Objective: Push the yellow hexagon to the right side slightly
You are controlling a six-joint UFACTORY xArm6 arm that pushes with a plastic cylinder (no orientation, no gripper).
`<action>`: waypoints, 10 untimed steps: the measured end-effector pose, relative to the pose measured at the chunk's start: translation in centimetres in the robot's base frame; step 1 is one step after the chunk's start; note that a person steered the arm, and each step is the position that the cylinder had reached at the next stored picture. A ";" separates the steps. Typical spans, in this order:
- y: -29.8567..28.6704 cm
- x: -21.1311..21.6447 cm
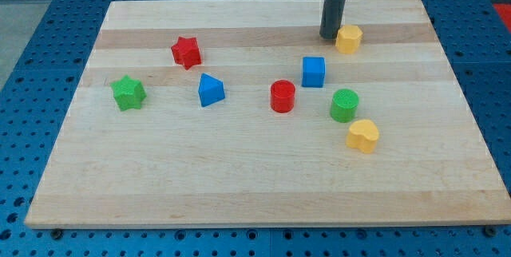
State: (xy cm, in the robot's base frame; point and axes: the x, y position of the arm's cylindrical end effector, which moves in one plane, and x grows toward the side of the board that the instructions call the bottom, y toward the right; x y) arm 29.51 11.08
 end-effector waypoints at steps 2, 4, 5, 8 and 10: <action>-1.3 -0.3; -0.2 -6.3; 3.3 -9.4; 17.8 -9.3; 20.6 -7.4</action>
State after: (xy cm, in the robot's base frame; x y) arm 22.15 31.72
